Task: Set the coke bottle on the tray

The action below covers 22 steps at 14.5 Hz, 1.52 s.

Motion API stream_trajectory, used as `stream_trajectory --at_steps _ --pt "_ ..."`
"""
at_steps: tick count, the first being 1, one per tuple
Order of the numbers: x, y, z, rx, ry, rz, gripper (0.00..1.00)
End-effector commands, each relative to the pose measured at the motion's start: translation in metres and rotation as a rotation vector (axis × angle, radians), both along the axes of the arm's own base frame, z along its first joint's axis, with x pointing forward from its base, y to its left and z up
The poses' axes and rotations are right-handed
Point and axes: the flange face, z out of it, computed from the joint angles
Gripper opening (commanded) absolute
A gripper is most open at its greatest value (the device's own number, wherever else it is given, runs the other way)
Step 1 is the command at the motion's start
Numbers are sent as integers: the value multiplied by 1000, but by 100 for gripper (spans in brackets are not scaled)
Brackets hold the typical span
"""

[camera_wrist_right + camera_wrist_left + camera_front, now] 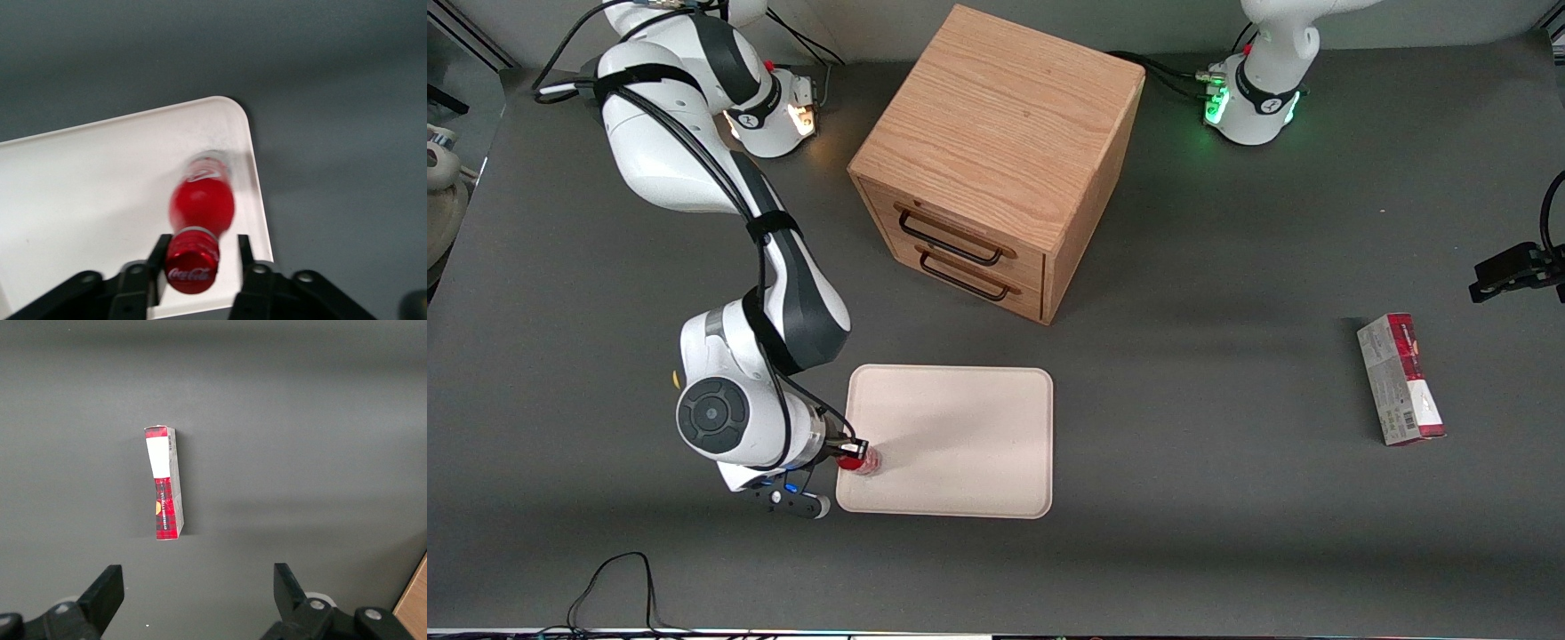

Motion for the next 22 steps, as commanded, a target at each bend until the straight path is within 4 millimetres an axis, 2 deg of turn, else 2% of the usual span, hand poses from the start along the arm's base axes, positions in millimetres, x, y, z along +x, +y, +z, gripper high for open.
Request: stream_trajectory --at_steps 1,2,5,7,8,10,12,14,16,18,22 --pt "2 9 8 -10 -28 -3 100" --pt "1 9 11 -11 -24 -4 100" --pt "-9 0 37 -23 11 4 100" --pt "-31 -15 71 -40 97 76 100" --pt "-45 -32 94 -38 125 115 100" --pt "-85 -76 140 -5 148 169 100" --pt "-138 -123 178 28 152 249 100" --pt "-186 -173 202 46 107 278 100" --pt "-226 -195 221 64 46 292 100" --pt "-239 -211 235 59 19 291 100" --pt "-237 -215 246 55 3 282 100"
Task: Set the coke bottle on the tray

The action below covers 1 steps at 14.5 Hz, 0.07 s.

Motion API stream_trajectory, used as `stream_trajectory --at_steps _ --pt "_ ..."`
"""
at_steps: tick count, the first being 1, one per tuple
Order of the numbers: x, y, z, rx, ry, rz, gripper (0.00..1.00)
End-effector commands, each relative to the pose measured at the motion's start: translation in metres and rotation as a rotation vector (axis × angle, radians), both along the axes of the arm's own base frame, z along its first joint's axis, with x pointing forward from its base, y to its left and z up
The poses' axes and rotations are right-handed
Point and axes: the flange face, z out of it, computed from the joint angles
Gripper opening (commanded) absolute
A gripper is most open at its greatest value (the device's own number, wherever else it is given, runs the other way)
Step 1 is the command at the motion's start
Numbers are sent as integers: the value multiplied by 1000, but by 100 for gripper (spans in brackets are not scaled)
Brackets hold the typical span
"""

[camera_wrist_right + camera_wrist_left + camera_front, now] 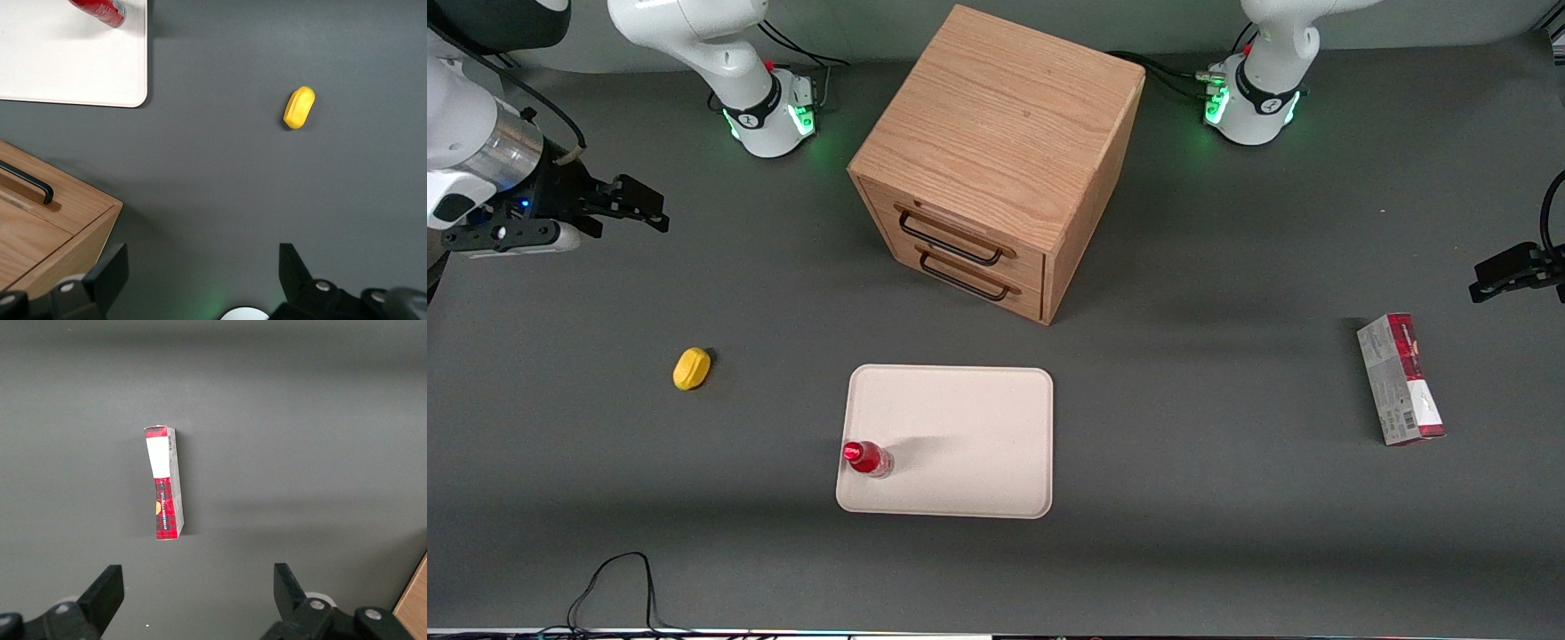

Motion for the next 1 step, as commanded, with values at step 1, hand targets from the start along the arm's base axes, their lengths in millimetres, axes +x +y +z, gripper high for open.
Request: stream_trajectory --at_steps 1 --pt "6 0 4 1 -22 19 100"
